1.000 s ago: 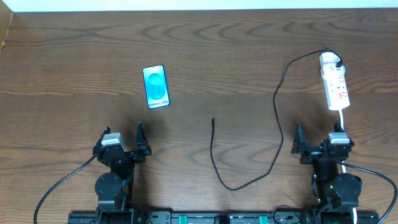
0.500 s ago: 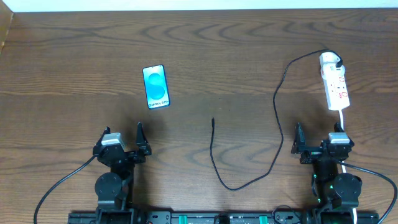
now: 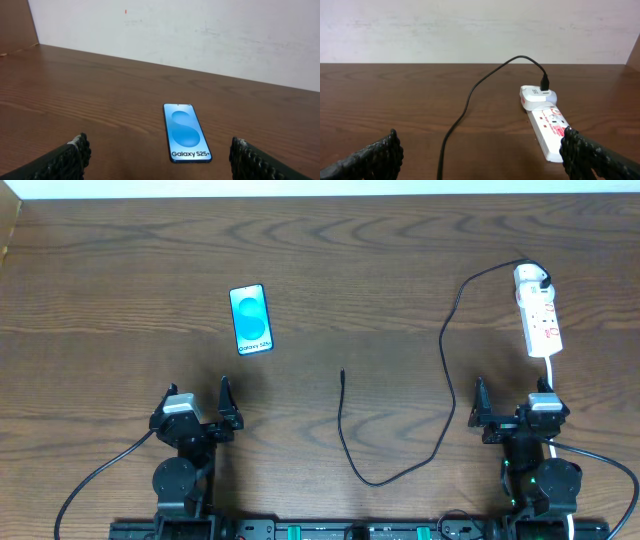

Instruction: Plug charger to phone and switch on socket

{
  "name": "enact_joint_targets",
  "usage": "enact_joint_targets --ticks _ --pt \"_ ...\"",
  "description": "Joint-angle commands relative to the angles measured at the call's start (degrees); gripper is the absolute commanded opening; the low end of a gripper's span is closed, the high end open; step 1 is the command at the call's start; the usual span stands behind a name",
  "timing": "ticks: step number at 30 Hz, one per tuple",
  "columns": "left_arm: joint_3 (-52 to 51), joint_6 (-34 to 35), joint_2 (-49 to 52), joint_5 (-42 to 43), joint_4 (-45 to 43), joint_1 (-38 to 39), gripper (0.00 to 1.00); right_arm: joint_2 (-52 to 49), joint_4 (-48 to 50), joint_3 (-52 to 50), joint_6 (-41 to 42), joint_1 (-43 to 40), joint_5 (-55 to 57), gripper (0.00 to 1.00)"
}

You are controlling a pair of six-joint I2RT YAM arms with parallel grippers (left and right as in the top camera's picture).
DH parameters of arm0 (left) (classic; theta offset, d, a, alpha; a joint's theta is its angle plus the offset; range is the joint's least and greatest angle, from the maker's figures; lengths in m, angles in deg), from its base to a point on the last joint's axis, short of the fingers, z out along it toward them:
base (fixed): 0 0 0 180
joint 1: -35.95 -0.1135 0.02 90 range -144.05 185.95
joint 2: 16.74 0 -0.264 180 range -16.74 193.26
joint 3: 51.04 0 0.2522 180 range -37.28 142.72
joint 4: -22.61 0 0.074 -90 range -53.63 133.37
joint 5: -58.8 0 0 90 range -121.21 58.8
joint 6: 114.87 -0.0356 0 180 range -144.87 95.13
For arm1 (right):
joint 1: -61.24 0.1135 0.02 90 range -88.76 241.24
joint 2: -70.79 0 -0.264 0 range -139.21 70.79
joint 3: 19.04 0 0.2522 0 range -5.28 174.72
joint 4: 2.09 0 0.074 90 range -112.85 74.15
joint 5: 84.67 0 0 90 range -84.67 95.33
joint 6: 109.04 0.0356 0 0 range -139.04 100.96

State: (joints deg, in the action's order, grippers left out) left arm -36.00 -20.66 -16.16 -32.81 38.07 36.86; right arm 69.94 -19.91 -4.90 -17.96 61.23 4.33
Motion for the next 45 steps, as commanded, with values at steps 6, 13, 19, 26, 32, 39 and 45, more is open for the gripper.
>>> enact_joint_targets --ticks 6,13,19,26,32,39,45 --pt "-1.05 -0.79 -0.26 -0.57 2.36 -0.24 0.90 0.35 -0.28 -0.07 0.81 0.85 0.85 0.99" --pt "-1.05 -0.76 -0.26 -0.52 2.36 -0.24 0.90 0.35 -0.26 -0.07 0.81 0.85 0.85 0.99" --pt "-0.76 -0.81 -0.24 -0.50 2.60 -0.24 0.90 0.35 -0.26 -0.07 0.81 0.85 0.85 0.99" --pt "4.37 -0.83 0.48 -0.50 6.51 -0.24 0.90 0.35 -0.26 -0.07 0.81 0.85 0.85 0.99" --pt "13.11 -2.56 5.75 -0.48 9.33 -0.24 0.90 0.35 -0.26 -0.07 0.81 0.85 0.85 0.99" --pt "27.04 -2.54 18.71 -0.50 12.41 -0.24 0.90 0.35 -0.26 -0.07 0.81 0.85 0.85 0.99" --pt "42.77 -2.56 34.05 -0.50 20.39 -0.24 0.90 0.35 -0.26 -0.07 0.81 0.85 0.85 0.99"
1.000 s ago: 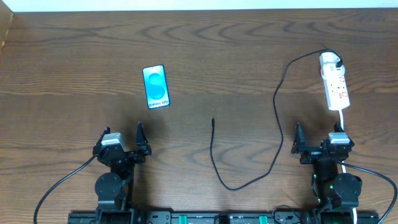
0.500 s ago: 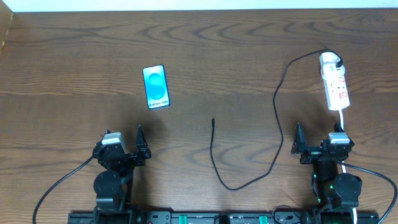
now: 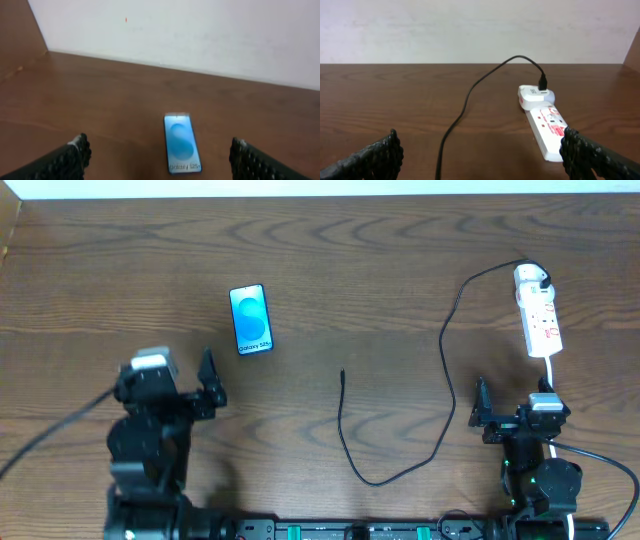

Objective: Plug charger to phone and switch on socket
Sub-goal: 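Move the left gripper over the blue phone and lower onto it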

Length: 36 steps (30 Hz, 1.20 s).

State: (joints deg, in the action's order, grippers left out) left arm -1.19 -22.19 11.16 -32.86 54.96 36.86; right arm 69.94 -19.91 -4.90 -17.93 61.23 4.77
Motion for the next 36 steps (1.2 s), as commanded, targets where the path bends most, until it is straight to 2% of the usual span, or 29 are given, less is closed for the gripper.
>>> enact_joint_targets --ticks 1,5,15,19,22,29,30,32,33,34,35,36 --pt "10.60 -1.01 9.40 -0.46 4.98 -0.24 0.90 0.35 -0.26 -0.07 0.79 0.85 0.42 0.99" --pt "20.81 -1.01 19.45 -0.46 11.52 -0.24 0.90 0.35 -0.26 -0.07 0.79 0.85 0.42 0.99" --pt "50.40 -0.94 48.50 -0.24 36.63 -0.17 0.90 0.35 -0.26 -0.07 0.79 0.85 0.42 0.99" --pt "59.45 -0.96 59.17 2.93 44.63 0.52 0.90 0.35 -0.26 -0.07 0.79 0.85 0.42 0.99" --pt "62.14 -0.96 65.20 2.95 47.91 1.97 0.90 0.35 -0.26 -0.07 0.79 0.85 0.42 0.99" --pt "62.12 -0.94 75.52 5.95 47.82 4.00 0.90 0.35 -0.26 -0.07 0.79 0.85 0.42 0.99" --pt "62.05 -0.94 76.76 6.03 47.87 4.00 0.86 0.35 -0.26 -0.07 0.79 0.85 0.42 0.99" --pt "62.01 -0.94 78.55 6.03 48.17 4.00 0.33 0.35 -0.26 -0.07 0.79 0.85 0.42 0.99" --pt "62.01 -0.92 79.49 6.05 48.15 4.00 0.28 0.35 -0.26 -0.07 0.79 0.85 0.42 0.99" --pt "62.01 -0.92 80.35 6.38 48.02 4.00 0.30 0.35 -0.26 -0.07 0.79 0.85 0.42 0.99" --pt "62.01 -0.92 80.94 7.04 47.98 4.00 0.67 0.35 -0.26 -0.07 0.79 0.85 0.42 0.99" --pt "62.01 -0.92 81.59 7.96 47.98 4.00 0.98 0.35 -0.26 -0.07 0.79 0.85 0.44 0.99"
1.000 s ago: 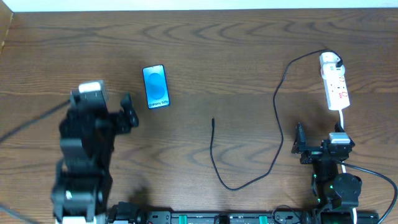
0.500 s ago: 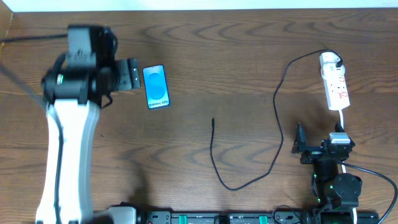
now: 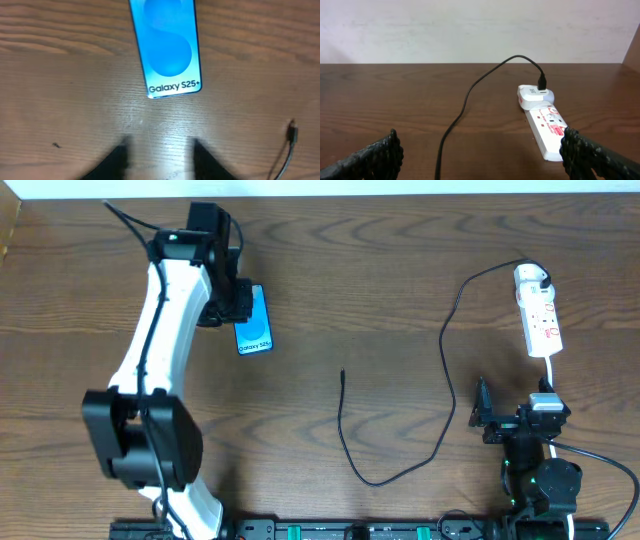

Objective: Plug charger to phone and switch on socket
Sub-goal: 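Move the left gripper over the blue phone and lower onto it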

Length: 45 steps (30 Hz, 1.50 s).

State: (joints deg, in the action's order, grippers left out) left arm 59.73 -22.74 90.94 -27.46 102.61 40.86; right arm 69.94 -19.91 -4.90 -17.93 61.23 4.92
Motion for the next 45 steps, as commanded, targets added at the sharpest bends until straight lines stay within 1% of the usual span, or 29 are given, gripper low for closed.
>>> enact_joint_targets --ticks 1,6,9,12,18,31,34,45 --pt "1.09 -0.37 2.32 3.23 0.33 0.00 0.98 0.35 -0.26 -0.07 0.79 0.85 0.26 0.99" --pt "1.09 -0.07 3.26 3.37 -0.98 0.00 0.98 0.35 -0.26 -0.07 0.79 0.85 0.26 0.99" --pt "1.09 2.75 3.26 3.34 -3.87 0.00 0.98 0.35 -0.26 -0.07 0.79 0.85 0.26 0.99" --pt "0.94 3.50 3.56 3.28 -7.10 0.00 0.98 0.35 -0.26 -0.07 0.79 0.85 0.26 0.99" --pt "0.83 8.76 6.32 3.15 -9.38 0.02 0.98 0.35 -0.26 -0.07 0.79 0.85 0.26 0.99" --pt "0.83 7.82 16.61 3.08 -11.06 0.04 0.98 0.35 -0.26 -0.07 0.79 0.85 0.26 0.99" --pt "0.83 6.91 17.44 3.04 -11.87 0.04 0.98 0.35 -0.26 -0.07 0.79 0.85 0.26 0.99" --pt "0.70 7.17 17.70 1.60 -14.56 0.07 0.98 0.35 -0.26 -0.07 0.79 0.85 0.26 0.99"
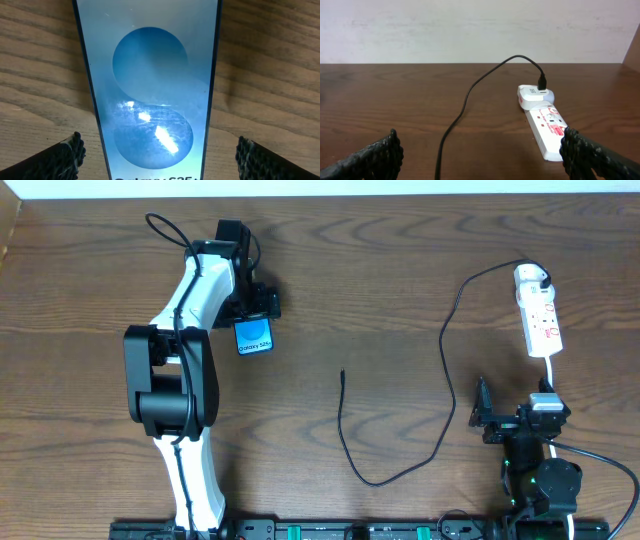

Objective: Plug charger to phone and switch on socket
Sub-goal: 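Move the left gripper over the blue phone and lower onto it, then close the left gripper on the phone's bottom edge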

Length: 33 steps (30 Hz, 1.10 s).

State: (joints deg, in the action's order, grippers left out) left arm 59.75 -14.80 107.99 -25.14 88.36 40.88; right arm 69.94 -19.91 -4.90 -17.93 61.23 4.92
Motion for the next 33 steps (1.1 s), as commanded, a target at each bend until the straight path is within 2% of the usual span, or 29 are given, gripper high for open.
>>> enact_joint_targets --ticks 1,17,33 --pt "0.68 -0.76 0.66 -0.72 -0.50 0.04 0.98 0.35 -0.26 -0.07 0.79 0.85 0.26 0.99" --pt "1.03 -0.57 1.01 -1.38 -2.64 -0.52 0.98 0.35 -0.26 -0.07 0.79 0.85 0.26 0.99" --pt "4.44 -0.96 1.95 -3.69 -0.22 -0.68 0.98 0.35 -0.26 -0.07 0.79 0.85 0.26 0.99"
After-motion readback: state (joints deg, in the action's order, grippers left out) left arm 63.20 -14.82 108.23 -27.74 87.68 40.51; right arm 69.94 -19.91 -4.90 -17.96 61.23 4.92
